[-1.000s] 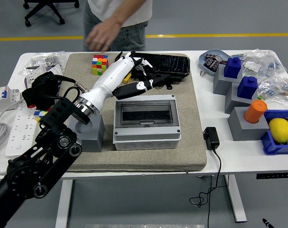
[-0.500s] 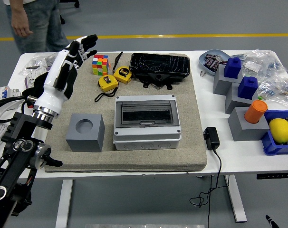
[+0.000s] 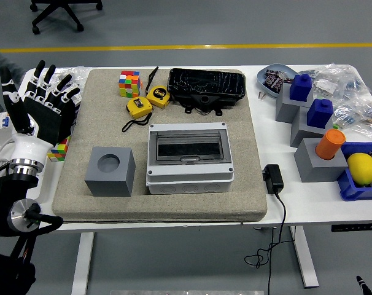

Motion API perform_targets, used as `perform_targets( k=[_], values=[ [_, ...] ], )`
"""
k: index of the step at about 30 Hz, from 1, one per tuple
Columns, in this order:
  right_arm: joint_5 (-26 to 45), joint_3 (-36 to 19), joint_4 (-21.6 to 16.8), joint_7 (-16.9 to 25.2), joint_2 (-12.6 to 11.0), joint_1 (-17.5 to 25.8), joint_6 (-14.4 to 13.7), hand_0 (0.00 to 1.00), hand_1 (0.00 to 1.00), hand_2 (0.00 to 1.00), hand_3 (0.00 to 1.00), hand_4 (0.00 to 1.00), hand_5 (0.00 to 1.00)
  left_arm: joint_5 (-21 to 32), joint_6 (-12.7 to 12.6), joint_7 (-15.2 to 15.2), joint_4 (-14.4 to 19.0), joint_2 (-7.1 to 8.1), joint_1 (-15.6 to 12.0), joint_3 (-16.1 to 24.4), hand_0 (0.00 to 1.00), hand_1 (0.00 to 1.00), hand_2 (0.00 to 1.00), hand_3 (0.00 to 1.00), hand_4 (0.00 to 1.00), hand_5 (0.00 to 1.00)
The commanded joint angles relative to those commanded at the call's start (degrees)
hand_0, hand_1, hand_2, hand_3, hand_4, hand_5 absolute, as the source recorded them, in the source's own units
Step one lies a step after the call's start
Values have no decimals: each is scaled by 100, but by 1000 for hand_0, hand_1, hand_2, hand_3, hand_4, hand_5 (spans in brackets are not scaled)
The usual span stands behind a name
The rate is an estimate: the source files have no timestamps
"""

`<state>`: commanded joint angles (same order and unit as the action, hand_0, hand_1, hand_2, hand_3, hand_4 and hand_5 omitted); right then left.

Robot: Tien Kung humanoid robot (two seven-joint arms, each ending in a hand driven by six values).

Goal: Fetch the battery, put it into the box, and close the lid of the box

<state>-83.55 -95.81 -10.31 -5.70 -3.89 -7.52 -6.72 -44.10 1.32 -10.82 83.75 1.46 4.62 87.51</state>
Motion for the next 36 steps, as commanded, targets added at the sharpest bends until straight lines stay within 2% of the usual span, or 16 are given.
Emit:
perform_targets(
  k=[1,6,7,12,13,18,19,24,25,27,30,31,36],
  values=[
    [13,11,0,18,5,8,2,842,821,801,827,998,998,-42,7,-18,3,-2,-7,-10,354,372,555,685,998,998],
    [3,55,0,36,32,36,41,842,821,801,827,998,998,-217,157,-22,21,-2,-53,-29,354,372,555,685,998,998],
    [-6,57,0,38,32,35,43,843,818,797,821,998,998,-238,183,-28,21,-2,-65,-23,998,773,607,586,998,998],
    [-63,38,0,50,15,14,78,843,818,797,821,998,998,-349,294,-6,-24,-4,-104,-7,998,773,607,586,998,998],
    [-78,29,0,42,14,14,93,833,812,794,810,998,998,-331,327,6,-34,-3,-104,-14,998,998,998,744,998,998],
    [-141,-22,0,27,16,26,128,833,812,794,810,998,998,-95,393,34,-56,-7,-90,-60,998,998,998,744,998,998],
    [-147,-25,0,24,20,31,132,831,809,792,806,998,998,-12,400,49,-60,-7,-89,-65,850,998,998,990,998,998],
    [-165,-30,0,12,35,52,142,831,809,792,806,998,998,84,286,80,-45,-1,-93,-94,850,998,998,990,998,998],
    [-177,-34,0,7,39,56,134,832,808,789,808,998,998,129,233,35,-45,-2,-90,-109,770,528,605,998,998,998],
    [-179,-33,0,0,43,60,127,832,808,789,808,998,998,161,222,15,-40,-10,-90,-113,770,528,605,998,998,998],
    [-163,-15,0,-6,42,58,127,832,808,789,808,998,998,187,392,96,-28,-8,-96,-132,770,528,605,998,998,998],
    [-159,-17,0,-6,42,58,127,830,805,782,808,998,998,154,452,126,-28,-5,-99,-143,842,404,244,635,998,998],
    [-138,-5,0,-9,45,56,143,830,805,782,808,998,998,-30,647,230,-30,-19,-90,-135,842,404,244,635,998,998]
  ],
)
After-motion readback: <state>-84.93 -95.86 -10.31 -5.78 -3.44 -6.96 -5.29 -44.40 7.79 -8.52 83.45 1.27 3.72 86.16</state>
